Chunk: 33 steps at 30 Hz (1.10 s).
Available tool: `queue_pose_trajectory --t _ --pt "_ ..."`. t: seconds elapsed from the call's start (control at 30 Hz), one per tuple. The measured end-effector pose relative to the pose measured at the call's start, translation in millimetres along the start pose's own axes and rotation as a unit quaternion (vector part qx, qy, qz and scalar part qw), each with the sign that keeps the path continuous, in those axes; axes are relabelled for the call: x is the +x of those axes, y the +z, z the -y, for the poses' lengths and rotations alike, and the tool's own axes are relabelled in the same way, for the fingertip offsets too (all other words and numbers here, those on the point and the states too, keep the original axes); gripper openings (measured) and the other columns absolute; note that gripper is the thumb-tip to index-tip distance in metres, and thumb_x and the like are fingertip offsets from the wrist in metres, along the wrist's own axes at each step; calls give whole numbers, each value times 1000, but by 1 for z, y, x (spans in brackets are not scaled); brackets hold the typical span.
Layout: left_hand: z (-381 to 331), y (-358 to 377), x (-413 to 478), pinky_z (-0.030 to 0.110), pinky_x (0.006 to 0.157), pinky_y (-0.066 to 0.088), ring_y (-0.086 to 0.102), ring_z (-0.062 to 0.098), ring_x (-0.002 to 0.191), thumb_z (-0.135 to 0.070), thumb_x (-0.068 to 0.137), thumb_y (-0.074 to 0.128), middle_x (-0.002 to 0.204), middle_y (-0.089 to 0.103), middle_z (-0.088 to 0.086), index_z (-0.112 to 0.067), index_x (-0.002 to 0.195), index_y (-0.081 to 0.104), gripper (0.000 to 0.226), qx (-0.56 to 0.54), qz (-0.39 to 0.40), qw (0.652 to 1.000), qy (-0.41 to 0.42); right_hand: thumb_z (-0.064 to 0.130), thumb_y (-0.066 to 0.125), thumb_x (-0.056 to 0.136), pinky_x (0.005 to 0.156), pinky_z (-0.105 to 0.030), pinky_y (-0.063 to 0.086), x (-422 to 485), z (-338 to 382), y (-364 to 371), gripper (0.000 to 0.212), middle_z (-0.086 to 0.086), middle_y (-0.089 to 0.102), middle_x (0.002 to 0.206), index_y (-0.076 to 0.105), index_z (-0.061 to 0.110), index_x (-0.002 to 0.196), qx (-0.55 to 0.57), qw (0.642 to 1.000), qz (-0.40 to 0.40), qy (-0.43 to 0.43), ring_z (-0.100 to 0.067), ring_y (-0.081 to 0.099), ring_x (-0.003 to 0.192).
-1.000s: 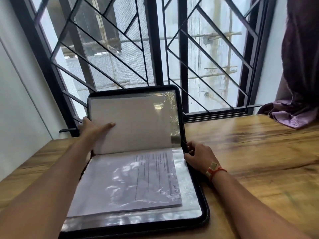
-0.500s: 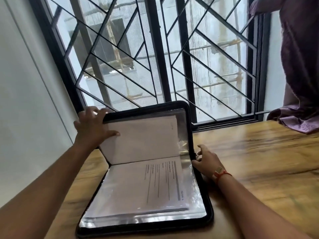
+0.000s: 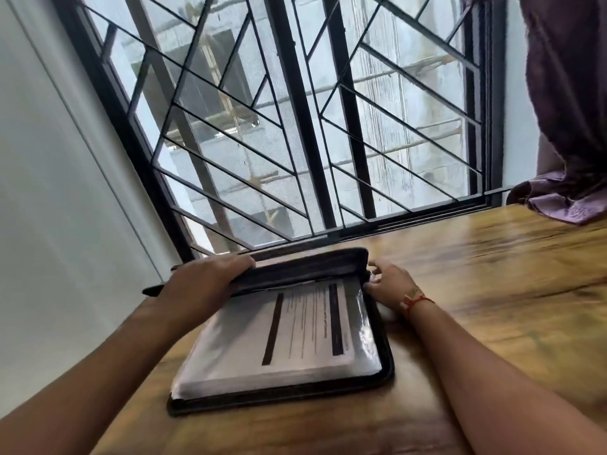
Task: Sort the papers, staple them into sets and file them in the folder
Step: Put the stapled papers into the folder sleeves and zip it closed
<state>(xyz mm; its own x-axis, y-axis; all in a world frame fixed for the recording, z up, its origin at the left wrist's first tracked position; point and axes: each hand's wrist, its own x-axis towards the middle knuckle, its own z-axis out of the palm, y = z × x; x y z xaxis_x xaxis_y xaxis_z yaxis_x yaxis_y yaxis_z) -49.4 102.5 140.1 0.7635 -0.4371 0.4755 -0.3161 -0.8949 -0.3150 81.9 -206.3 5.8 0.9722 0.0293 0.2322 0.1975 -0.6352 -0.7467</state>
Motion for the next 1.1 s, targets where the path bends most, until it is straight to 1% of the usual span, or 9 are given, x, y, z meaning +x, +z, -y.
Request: queue_pose_trajectory --t 0.1,0.23,0.33,0.43,0.53,0.7,0.8,0.93,1.1 --pt "-2 5 -20 28 70 55 68 10 96 -40 97 48 113 66 -19 -46 125 51 29 -30 32 999 27 18 64 85 91 -28 47 -1 0 0 44 -10 67 121 61 15 130 0 1000 -2 -2 -27 63 108" --pt "-23 7 -43 4 91 30 61 -3 107 -48 83 75 127 64 -22 -43 134 59 54 -9 68 991 112 10 55 90 98 -31 45 0 0 -2 41 -14 66 125 61 11 131 9 1000 -12 5 -28 62 114" --pt "-39 23 -63 25 119 28 28 -3 144 -78 89 41 159 27 -23 -59 150 16 68 -84 235 964 91 7 54 90 101 -30 43 1 -2 -3 40 -14 66 125 63 9 128 6 999 -31 18 -29 61 117" --pt "-49 43 -81 34 121 25 9 1 150 -91 84 22 164 6 -24 -58 151 3 78 -75 314 942 86 8 54 90 100 -31 45 1 -3 -3 39 -15 67 125 64 10 127 7 999 -41 31 -30 60 117" --pt "-55 43 -79 27 119 24 15 -1 147 -92 82 23 161 13 -27 -55 153 14 80 -96 306 945 72 11 52 93 96 -32 47 1 -4 -2 34 -17 68 122 66 10 124 20 998 -41 37 -32 61 115" --pt "-48 46 -55 26 115 31 28 -9 134 -88 84 28 140 37 -32 -52 141 42 69 -171 306 936 27 32 53 98 70 -27 41 3 -5 -1 28 -15 72 97 71 10 98 26 998 -35 46 -29 62 86" --pt "-41 59 -34 29 117 30 31 -4 132 -92 78 24 139 38 -25 -45 144 43 84 -185 301 935 0 46 53 97 68 -29 41 3 -6 -1 34 -8 68 86 68 15 90 4 998 -28 48 -28 64 86" --pt "-27 95 1 44 120 28 31 19 143 -101 65 5 154 35 -4 -34 151 37 114 -150 266 952 -24 54 57 93 78 -33 51 3 -5 -2 40 -8 71 97 69 16 98 -32 999 -12 33 -27 65 92" --pt "-15 136 42 43 123 19 25 25 148 -101 63 -3 162 27 2 -32 157 26 120 -144 227 960 -80 55 56 93 74 -29 44 3 -7 -1 41 -5 72 102 67 17 102 -61 998 -2 25 -23 64 93"
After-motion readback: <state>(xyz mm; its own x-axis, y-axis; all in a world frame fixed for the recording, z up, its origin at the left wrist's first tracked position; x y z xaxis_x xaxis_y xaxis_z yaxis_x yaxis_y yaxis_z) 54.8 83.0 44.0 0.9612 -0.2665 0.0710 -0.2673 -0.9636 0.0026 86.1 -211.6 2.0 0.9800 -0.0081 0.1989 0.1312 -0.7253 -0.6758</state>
